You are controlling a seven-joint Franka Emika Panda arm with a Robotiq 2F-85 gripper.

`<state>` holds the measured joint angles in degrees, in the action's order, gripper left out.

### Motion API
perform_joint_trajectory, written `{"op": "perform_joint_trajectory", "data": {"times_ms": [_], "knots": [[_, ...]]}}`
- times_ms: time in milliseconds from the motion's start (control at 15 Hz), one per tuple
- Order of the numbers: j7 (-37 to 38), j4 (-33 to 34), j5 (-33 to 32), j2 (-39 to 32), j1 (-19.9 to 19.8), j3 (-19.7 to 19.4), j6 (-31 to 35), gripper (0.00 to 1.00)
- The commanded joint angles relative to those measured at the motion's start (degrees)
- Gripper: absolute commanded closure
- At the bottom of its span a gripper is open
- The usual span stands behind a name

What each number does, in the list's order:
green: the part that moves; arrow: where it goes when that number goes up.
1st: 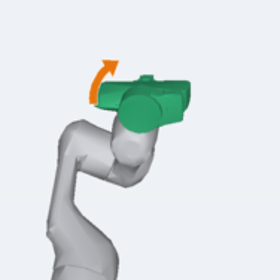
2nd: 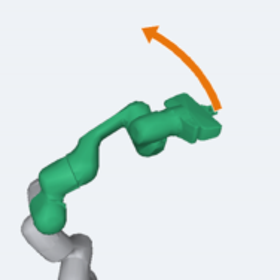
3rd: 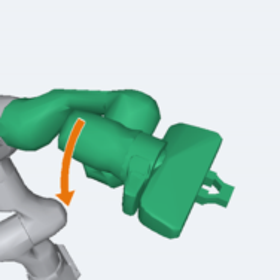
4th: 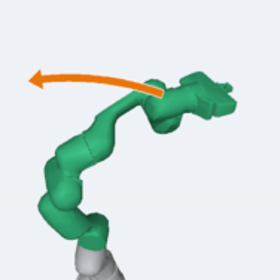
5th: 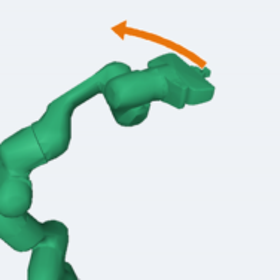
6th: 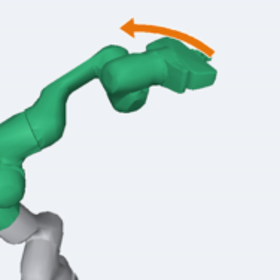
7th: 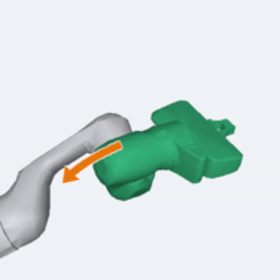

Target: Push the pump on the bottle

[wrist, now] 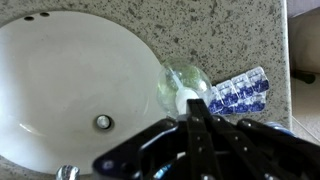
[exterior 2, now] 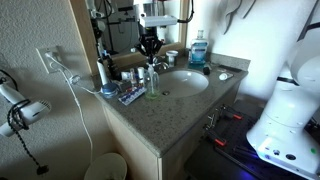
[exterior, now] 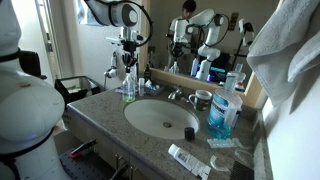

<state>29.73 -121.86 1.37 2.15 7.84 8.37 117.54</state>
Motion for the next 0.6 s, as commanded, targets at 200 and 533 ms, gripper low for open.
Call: {"op": "perform_joint_trajectory", "data": {"times_ms": [200,533], "knots": [[2.26,-6.95,0.41,0.17,0.15,0.55,5.42,0.96],[1.81,-9.4,0.73,1.04,-0.01,0.6,7.21,0.96]]}}
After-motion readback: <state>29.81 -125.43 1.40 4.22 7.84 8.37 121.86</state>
